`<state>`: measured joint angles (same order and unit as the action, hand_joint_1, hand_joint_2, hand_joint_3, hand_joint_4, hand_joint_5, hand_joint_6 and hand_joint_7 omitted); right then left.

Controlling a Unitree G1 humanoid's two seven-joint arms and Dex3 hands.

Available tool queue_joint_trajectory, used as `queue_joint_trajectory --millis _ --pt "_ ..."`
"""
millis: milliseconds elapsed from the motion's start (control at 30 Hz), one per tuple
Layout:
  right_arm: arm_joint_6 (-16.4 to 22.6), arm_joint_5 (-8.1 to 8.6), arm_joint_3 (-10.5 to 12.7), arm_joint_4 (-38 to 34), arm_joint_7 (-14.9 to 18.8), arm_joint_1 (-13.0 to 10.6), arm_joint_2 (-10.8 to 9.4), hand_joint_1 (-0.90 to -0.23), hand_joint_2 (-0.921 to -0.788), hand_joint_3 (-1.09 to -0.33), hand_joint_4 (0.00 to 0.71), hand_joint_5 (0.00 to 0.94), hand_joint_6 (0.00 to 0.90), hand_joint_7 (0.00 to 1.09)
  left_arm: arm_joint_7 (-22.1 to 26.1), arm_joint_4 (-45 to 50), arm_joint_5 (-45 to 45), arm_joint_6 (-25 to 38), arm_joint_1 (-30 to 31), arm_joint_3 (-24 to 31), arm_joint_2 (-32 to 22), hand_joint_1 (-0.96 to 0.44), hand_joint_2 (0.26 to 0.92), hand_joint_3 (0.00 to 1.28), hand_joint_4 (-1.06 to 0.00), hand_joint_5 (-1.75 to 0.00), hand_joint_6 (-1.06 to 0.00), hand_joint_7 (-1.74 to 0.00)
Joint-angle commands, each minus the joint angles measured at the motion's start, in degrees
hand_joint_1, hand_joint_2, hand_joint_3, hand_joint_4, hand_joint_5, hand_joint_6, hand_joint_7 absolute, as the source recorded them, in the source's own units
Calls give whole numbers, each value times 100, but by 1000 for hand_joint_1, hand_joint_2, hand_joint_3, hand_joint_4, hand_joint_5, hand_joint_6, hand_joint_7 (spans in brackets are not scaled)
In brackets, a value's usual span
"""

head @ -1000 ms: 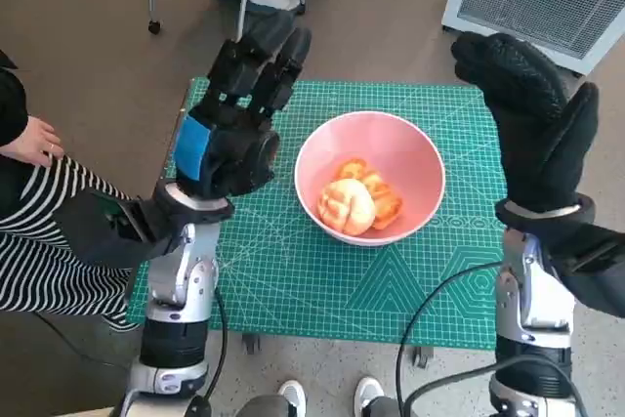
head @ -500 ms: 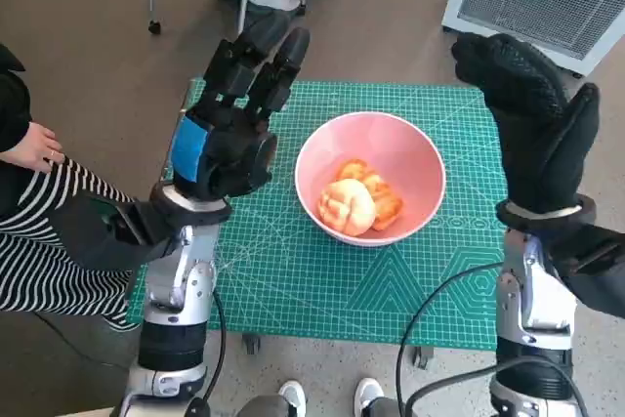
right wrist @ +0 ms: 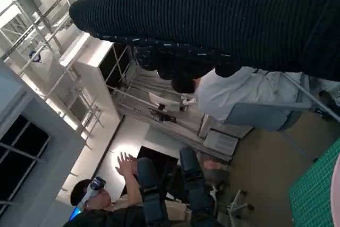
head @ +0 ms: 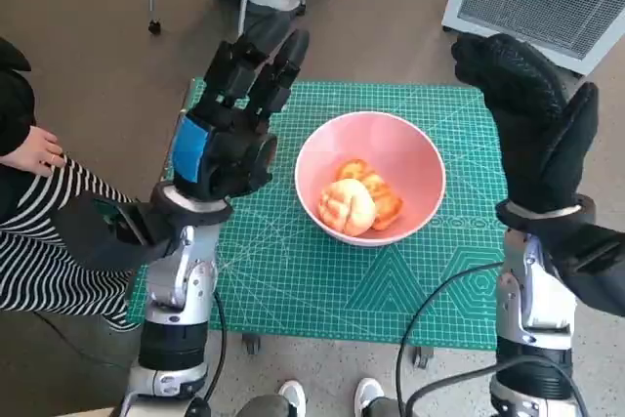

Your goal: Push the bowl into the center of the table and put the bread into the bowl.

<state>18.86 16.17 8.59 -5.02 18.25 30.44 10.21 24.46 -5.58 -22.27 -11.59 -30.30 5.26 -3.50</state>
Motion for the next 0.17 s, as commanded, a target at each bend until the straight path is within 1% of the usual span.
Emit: queue_joint_trajectory --millis 33,167 --pt "-25 63 2 -114 63 -73 -26 -719 -921 -803 142 1 38 487 -17 -54 62 -137 -73 -6 51 -728 921 468 -127 -41 1 -516" --pt "-2 72 11 -151 83 -60 -25 -719 -921 -804 142 0 38 487 -21 -101 67 -185 -94 -3 59 -725 921 464 -127 -42 1 -500"
